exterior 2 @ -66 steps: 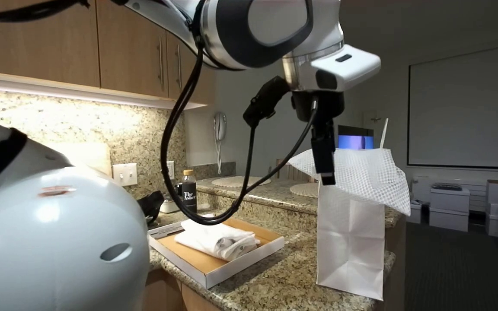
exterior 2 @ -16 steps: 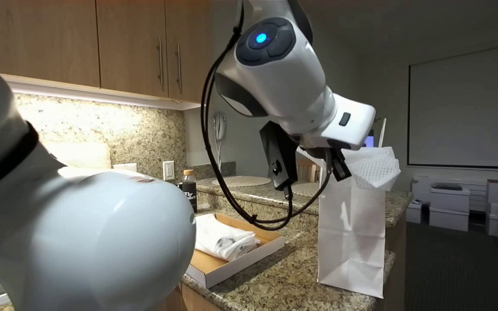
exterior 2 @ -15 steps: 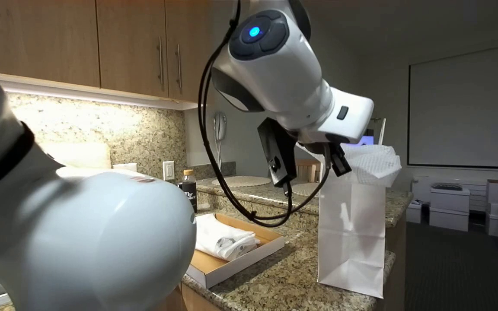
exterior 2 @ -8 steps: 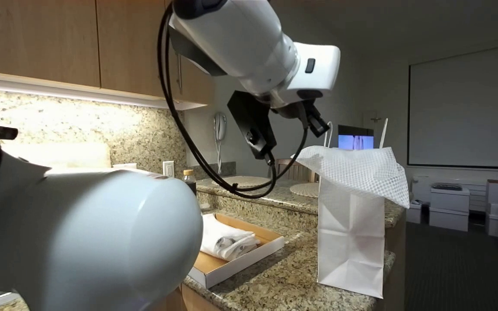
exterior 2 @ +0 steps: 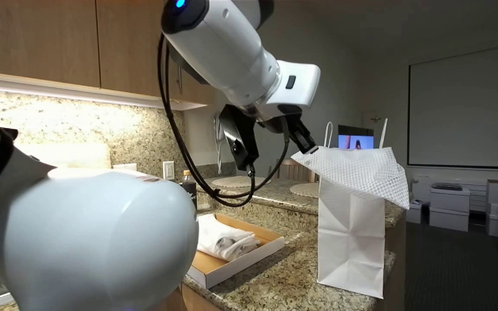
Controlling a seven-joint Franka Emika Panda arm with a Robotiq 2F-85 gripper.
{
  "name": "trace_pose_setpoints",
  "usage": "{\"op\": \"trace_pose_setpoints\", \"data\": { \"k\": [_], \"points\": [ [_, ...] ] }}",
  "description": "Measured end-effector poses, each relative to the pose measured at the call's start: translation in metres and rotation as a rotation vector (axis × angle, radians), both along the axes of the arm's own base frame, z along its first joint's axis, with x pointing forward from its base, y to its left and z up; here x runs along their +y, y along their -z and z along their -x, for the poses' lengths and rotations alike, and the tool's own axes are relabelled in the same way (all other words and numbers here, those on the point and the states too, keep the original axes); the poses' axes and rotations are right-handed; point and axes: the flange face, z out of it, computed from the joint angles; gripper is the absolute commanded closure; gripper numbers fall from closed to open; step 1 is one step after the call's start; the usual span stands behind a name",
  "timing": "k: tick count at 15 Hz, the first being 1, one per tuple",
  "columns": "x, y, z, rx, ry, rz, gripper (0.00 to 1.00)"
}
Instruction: Pick one towel from the table and put it in the white bag.
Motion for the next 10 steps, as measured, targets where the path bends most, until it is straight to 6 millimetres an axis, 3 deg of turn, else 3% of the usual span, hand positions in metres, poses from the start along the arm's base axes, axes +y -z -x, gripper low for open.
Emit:
{"op": "trace_pose_setpoints", "data": {
  "k": [6, 10],
  "points": [
    [-0.018, 0.051, -0.006, 0.207, 0.216, -0.042, 0.03],
    [-0.044, 0.074, 0.002, 0.281, 0.329, -0.072, 0.0]
  ]
}}
